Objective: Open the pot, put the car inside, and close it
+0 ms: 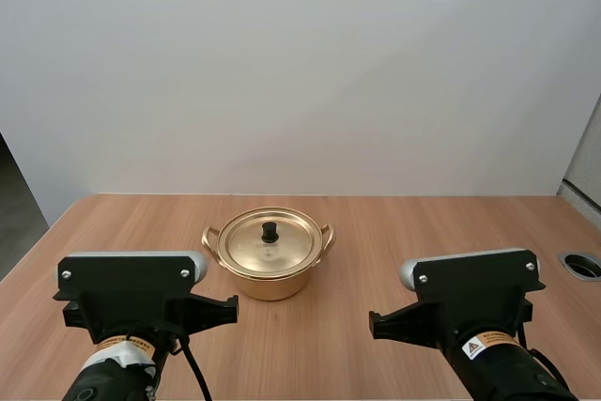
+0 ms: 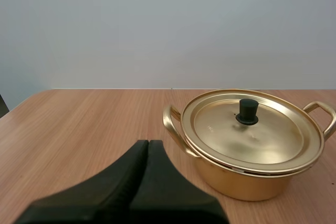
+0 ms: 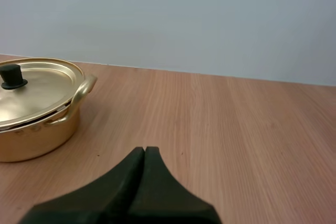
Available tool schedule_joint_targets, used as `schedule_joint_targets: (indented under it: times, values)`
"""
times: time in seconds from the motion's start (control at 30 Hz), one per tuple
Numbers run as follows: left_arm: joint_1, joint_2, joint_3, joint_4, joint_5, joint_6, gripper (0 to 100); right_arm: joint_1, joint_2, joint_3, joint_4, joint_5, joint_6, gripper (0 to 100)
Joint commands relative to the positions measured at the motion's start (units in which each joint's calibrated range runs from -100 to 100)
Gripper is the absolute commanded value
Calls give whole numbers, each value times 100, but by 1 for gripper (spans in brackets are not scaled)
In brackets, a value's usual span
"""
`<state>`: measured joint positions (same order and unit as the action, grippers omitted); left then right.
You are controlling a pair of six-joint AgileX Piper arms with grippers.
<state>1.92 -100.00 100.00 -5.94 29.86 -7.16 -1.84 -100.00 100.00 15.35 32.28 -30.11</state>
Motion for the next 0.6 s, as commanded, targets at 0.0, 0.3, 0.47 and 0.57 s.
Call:
schedule_joint_targets:
  times: [0.0, 0.3, 0.47, 0.57]
  values:
    - [3, 0, 0, -23, 14, 3, 0, 0, 0, 0, -19, 3, 33, 0]
    - [3, 0, 0, -24, 14, -15, 0, -41, 0, 0, -500, -43, 931, 0]
    - [3, 0, 0, -24, 14, -15, 0, -41, 0, 0, -752, -56, 1333, 0]
    - [3, 0, 0, -24, 14, -15, 0, -41, 0, 0, -762, -56, 1582, 0]
